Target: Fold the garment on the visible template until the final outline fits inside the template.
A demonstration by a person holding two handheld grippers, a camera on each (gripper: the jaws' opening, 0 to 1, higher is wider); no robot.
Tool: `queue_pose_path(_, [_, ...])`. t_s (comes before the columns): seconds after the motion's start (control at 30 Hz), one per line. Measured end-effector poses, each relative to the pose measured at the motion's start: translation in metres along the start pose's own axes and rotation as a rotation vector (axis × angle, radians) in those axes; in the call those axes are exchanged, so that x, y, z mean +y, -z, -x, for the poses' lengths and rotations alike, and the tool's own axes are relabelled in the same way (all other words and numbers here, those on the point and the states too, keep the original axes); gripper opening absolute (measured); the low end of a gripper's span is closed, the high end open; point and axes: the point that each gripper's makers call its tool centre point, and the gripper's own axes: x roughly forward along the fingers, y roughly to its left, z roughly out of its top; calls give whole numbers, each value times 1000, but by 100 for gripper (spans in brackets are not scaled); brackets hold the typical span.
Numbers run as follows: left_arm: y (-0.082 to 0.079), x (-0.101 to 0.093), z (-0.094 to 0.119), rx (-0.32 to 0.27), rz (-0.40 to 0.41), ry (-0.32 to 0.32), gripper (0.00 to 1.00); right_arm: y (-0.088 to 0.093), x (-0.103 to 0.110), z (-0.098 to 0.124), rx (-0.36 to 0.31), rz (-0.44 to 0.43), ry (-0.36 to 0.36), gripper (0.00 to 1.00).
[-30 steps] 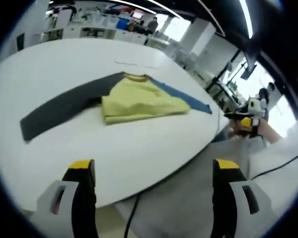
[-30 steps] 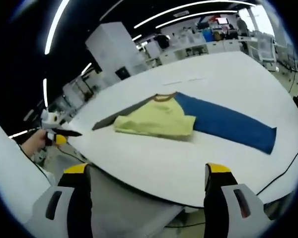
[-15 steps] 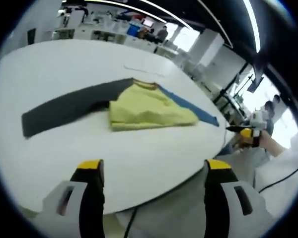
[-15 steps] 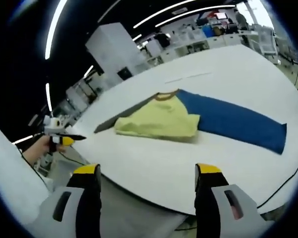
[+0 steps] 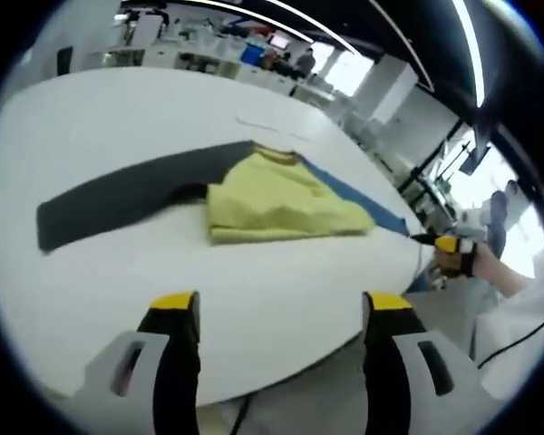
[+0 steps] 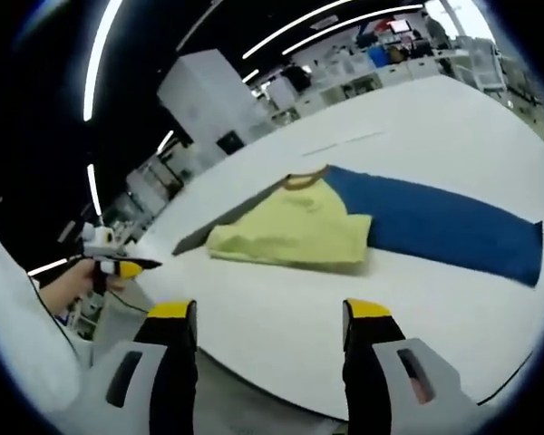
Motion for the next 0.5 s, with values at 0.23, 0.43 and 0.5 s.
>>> queue_pose_path(0.23, [-9, 14, -17, -19, 16, -10, 62, -3, -15, -15, 7, -18, 20, 61])
queue_pose_path(0.43, [-13, 24, -28, -16, 27, -19, 57, -8, -27, -25, -2, -42, 42, 56])
queue_pose_path(0.5, [-14, 28, -32, -9, 26, -22, 56, -8, -29, -29, 2, -50, 46, 55])
